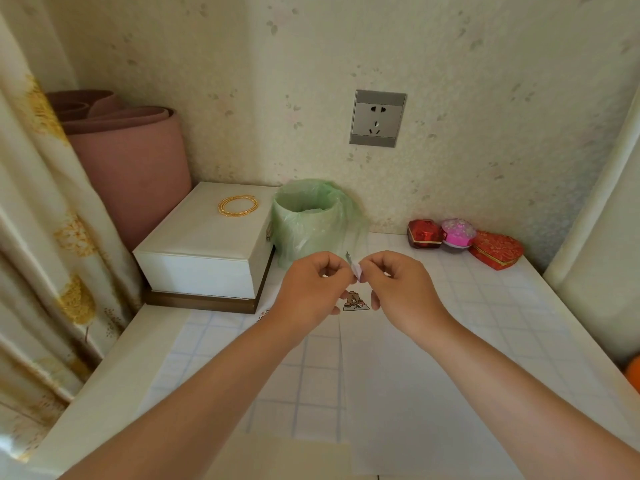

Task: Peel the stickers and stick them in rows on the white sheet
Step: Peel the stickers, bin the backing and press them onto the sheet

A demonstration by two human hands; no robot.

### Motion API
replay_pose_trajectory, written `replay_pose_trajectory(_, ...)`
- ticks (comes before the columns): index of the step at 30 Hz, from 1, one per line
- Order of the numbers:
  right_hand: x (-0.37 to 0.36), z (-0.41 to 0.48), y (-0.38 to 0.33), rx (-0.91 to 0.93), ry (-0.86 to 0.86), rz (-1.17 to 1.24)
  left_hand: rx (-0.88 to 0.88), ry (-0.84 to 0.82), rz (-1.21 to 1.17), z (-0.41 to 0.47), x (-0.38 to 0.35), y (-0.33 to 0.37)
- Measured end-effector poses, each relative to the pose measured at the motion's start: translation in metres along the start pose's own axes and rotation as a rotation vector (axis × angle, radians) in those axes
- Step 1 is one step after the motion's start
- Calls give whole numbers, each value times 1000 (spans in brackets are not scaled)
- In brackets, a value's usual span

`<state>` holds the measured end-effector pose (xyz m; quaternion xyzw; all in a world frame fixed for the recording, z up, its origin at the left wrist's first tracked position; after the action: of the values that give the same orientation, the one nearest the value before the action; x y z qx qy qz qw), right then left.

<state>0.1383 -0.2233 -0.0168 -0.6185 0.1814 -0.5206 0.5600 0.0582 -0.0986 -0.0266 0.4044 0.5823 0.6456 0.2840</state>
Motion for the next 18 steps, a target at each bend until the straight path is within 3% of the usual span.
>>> replay_pose_trajectory(3,-1,-3,-3,-7,-15,95,-19,-9,3,0,1,0)
replay_pose_trajectory(7,0,-2,-5,55,19,42,-11,-26,23,0,3,1)
replay_pose_trajectory(18,-1,-4,-7,-10,24,42,9,-26,18,-3,10,2)
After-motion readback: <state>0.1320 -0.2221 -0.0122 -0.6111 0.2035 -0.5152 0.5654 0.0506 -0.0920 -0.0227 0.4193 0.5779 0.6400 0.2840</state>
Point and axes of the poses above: each hand's wrist, its own z-axis towards the middle knuckle, its own x-axis out of the back of the hand, y = z × x, the point moved 5 cm from there along z, towards the middle knuckle
